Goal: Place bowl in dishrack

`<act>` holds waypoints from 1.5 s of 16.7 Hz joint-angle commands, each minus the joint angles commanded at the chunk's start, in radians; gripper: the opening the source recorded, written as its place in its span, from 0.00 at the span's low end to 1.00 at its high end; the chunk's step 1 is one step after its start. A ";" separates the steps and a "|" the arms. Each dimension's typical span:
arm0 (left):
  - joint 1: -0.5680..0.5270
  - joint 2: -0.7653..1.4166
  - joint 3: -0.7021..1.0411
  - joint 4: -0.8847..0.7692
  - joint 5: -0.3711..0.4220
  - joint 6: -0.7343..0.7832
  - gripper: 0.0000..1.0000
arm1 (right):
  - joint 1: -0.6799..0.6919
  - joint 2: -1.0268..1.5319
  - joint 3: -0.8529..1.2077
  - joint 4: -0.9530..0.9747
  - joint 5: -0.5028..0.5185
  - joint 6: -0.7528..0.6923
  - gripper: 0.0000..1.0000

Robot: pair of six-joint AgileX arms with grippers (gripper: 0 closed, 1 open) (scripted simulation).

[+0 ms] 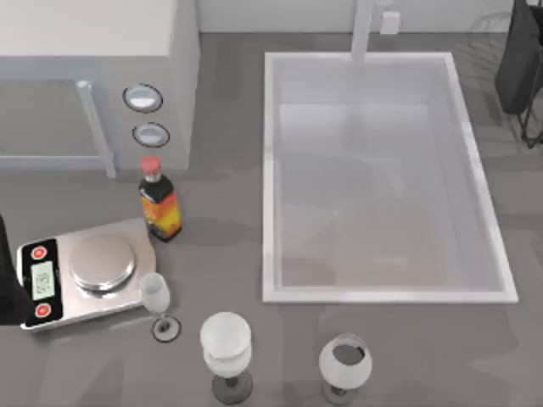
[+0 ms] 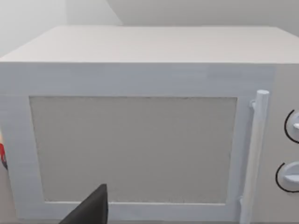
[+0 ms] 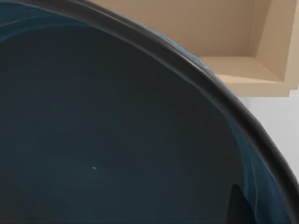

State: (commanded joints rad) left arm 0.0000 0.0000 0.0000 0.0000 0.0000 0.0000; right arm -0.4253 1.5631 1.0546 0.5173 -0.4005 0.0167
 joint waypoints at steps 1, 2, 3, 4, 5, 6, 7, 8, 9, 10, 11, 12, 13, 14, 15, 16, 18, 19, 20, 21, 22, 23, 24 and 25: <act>0.000 0.000 0.000 0.000 0.000 0.000 1.00 | 0.024 0.053 -0.015 0.072 0.025 0.000 0.00; 0.000 0.000 0.000 0.000 0.000 0.000 1.00 | 0.046 0.100 -0.029 0.136 0.048 0.000 0.00; 0.000 0.000 0.000 0.000 0.000 0.000 1.00 | 0.067 0.141 -0.043 0.191 0.070 -0.001 0.00; 0.000 0.000 0.000 0.000 0.000 0.000 1.00 | 0.085 0.176 -0.054 0.235 0.089 -0.001 0.00; 0.000 0.000 0.000 0.000 0.000 0.000 1.00 | 0.100 0.204 -0.064 0.268 0.104 -0.001 0.00; 0.000 0.000 0.000 0.000 0.000 0.000 1.00 | 0.111 0.223 -0.071 0.292 0.116 0.000 0.00; 0.000 0.000 0.000 0.000 0.000 0.000 1.00 | 0.117 0.232 -0.075 0.304 0.122 0.000 0.00; 0.000 0.000 0.000 0.000 0.000 0.000 1.00 | 0.119 0.234 -0.076 0.306 0.123 0.000 0.00; 0.000 0.000 0.000 0.000 0.000 0.000 1.00 | 0.119 0.234 -0.076 0.306 0.123 0.000 0.00; 0.000 0.000 0.000 0.000 0.000 0.000 1.00 | 0.119 0.234 -0.076 0.306 0.123 0.000 0.00; 0.000 0.000 0.000 0.000 0.000 0.000 1.00 | 0.119 0.234 -0.076 0.306 0.123 0.000 0.00; 0.000 0.000 0.000 0.000 0.000 0.000 1.00 | 0.119 0.234 -0.076 0.306 0.123 0.000 0.08; 0.000 0.000 0.000 0.000 0.000 0.000 1.00 | 0.119 0.234 -0.076 0.306 0.123 0.000 0.15; 0.000 0.000 0.000 0.000 0.000 0.000 1.00 | 0.119 0.234 -0.076 0.306 0.123 0.000 0.23; 0.000 0.000 0.000 0.000 0.000 0.000 1.00 | 0.119 0.234 -0.076 0.306 0.123 0.000 0.30; 0.000 0.000 0.000 0.000 0.000 0.000 1.00 | 0.119 0.234 -0.076 0.306 0.123 0.000 0.38; 0.000 0.000 0.000 0.000 0.000 0.000 1.00 | 0.119 0.234 -0.076 0.306 0.123 0.000 0.53; 0.000 0.000 0.000 0.000 0.000 0.000 1.00 | 0.119 0.234 -0.076 0.306 0.123 0.000 0.60; 0.000 0.000 0.000 0.000 0.000 0.000 1.00 | 0.119 0.234 -0.076 0.306 0.123 0.000 0.68; 0.000 0.000 0.000 0.000 0.000 0.000 1.00 | 0.119 0.234 -0.076 0.306 0.123 0.000 0.75; 0.000 0.000 0.000 0.000 0.000 0.000 1.00 | 0.119 0.234 -0.076 0.306 0.123 0.000 0.83; 0.000 0.000 0.000 0.000 0.000 0.000 1.00 | 0.119 0.234 -0.076 0.306 0.123 0.000 0.90; 0.000 0.000 0.000 0.000 0.000 0.000 1.00 | 0.119 0.234 -0.076 0.306 0.123 0.000 0.98; 0.000 0.000 0.000 0.000 0.000 0.000 1.00 | 0.119 0.234 -0.076 0.306 0.123 0.000 1.00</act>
State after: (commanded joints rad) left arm 0.0000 0.0000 0.0000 0.0000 0.0000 0.0000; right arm -0.3068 1.7970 0.9786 0.8231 -0.2772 0.0162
